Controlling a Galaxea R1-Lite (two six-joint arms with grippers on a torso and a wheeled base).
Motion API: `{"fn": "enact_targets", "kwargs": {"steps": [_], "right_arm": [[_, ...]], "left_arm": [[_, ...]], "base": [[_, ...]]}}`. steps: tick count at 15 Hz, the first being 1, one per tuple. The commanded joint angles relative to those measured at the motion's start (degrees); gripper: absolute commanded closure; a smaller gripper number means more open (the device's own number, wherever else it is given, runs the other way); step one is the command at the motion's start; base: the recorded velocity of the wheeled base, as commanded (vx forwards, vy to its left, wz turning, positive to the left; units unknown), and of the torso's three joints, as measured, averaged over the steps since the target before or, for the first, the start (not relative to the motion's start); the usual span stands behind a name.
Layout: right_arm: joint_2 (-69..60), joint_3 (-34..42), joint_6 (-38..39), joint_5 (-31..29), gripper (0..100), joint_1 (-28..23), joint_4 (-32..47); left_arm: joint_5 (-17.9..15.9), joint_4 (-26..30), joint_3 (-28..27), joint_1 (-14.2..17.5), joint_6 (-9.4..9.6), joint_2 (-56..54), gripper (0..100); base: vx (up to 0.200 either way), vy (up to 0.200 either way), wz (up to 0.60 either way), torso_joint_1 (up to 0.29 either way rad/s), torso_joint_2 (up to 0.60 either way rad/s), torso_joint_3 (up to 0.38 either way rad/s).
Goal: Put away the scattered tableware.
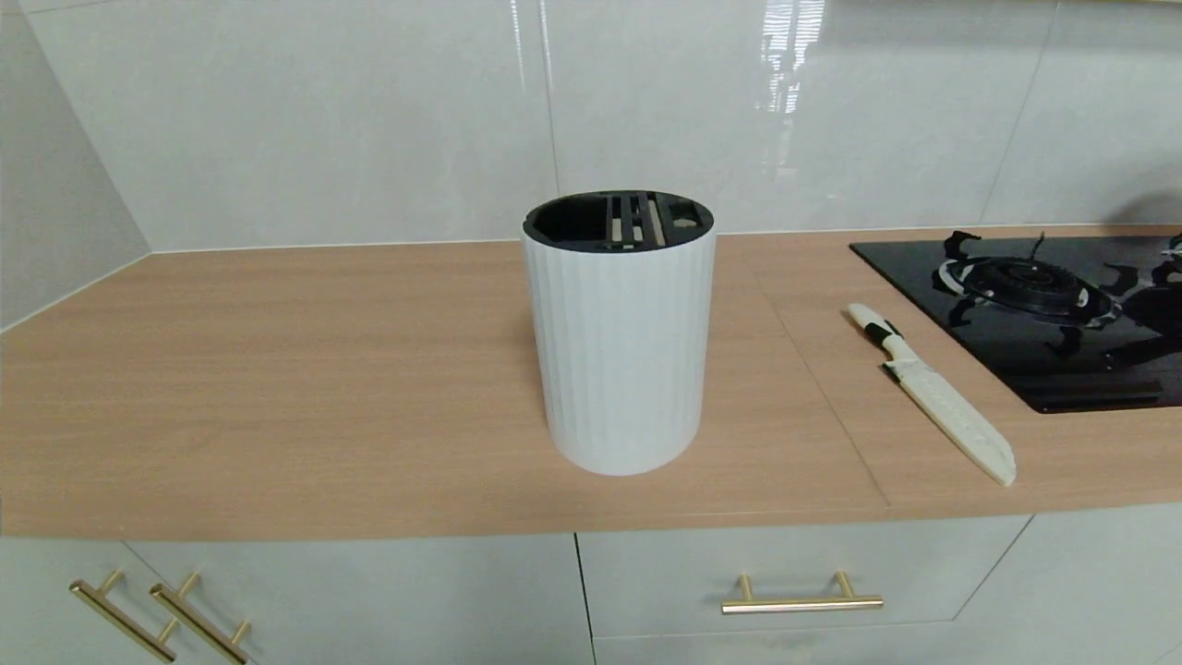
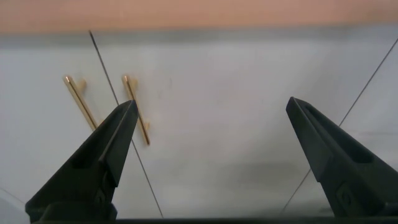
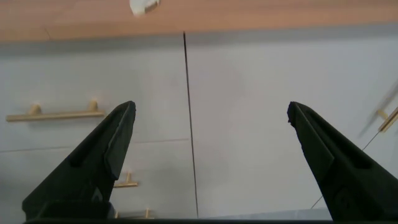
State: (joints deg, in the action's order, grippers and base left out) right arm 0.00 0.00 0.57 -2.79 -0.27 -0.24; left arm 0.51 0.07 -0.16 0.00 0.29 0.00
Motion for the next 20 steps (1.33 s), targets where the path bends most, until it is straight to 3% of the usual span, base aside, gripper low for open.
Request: {"fn": "enact_targets", "kwargs": {"steps": [1,20], "right_arm": [[0.1,0.0,0.0,0.0,0,0.0,0.0],[0.1,0.0,0.0,0.0,0,0.0,0.0]], "left_arm": [[0.0,0.0,0.1,0.0,0.06,0.1,0],[0.0,0.0,0.0,0.0,-0.03,0.1,0]], "base": [[0.0,0.0,0.0,0.193,-0.51,-0.295],[0.0,0.0,0.0,0.241,-0.53,-0.297]]}}
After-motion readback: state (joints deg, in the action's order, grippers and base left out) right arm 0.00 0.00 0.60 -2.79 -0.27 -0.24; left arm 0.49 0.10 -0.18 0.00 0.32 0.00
